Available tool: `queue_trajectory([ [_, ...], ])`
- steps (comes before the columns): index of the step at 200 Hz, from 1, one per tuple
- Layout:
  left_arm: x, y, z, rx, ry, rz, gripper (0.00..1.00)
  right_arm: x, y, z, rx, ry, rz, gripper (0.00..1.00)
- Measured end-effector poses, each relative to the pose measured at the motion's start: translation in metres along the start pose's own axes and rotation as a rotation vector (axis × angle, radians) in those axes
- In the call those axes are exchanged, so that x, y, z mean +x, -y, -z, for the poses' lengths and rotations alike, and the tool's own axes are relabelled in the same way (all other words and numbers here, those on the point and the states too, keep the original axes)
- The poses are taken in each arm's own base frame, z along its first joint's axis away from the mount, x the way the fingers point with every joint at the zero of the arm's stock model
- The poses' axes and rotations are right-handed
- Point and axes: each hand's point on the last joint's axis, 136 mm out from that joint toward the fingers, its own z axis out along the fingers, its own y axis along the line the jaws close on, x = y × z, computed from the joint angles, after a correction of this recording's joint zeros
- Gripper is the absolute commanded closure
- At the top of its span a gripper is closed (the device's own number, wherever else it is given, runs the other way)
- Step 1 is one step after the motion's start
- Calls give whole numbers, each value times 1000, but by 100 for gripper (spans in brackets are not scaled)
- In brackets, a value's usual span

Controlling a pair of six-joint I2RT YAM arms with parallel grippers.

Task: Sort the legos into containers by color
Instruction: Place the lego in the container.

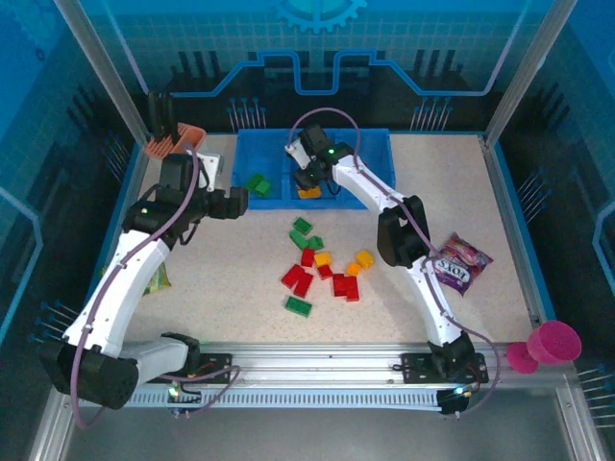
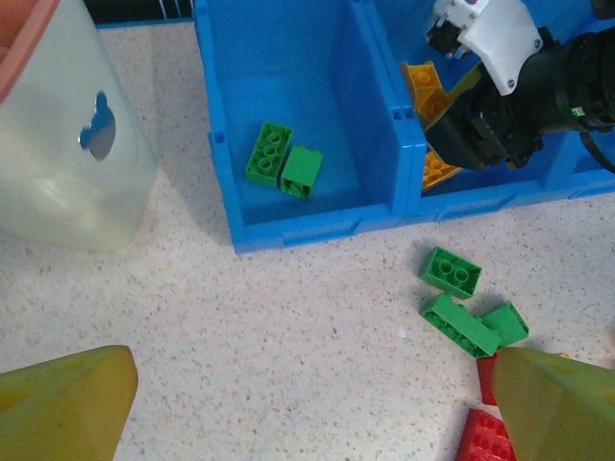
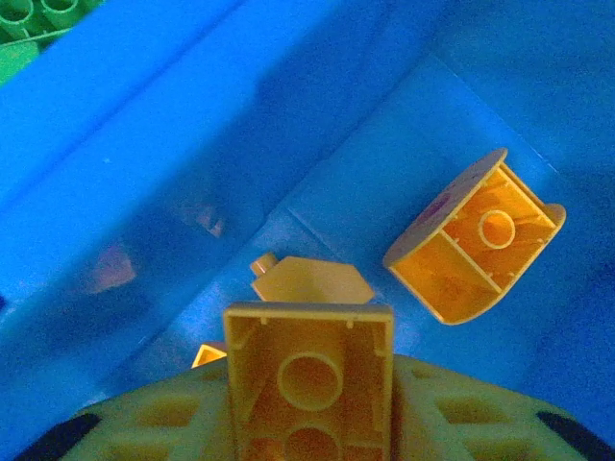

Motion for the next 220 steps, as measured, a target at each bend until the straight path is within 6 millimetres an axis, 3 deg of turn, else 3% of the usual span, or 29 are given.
queue_trajectory([
  [37,19,16,-10,29,-51,88,4,5,-2,1,-5,-2,20,43],
  [79,68,56,-49,74,-200,191,3,2,0,18,-8,22,25,33],
  [123,94,81,-87,33,-300,284,3,-15,9,73,7,127,25,25],
  [149,101,90,-109,-23,-338,342,4,-15,13,106,18,171,9,19],
  [188,120,101,-132,-84,-381,417,7,23,27,147,49,185,-62,14],
  [220,125,111,-153,-142,-400,447,9,53,47,163,95,176,-152,10],
])
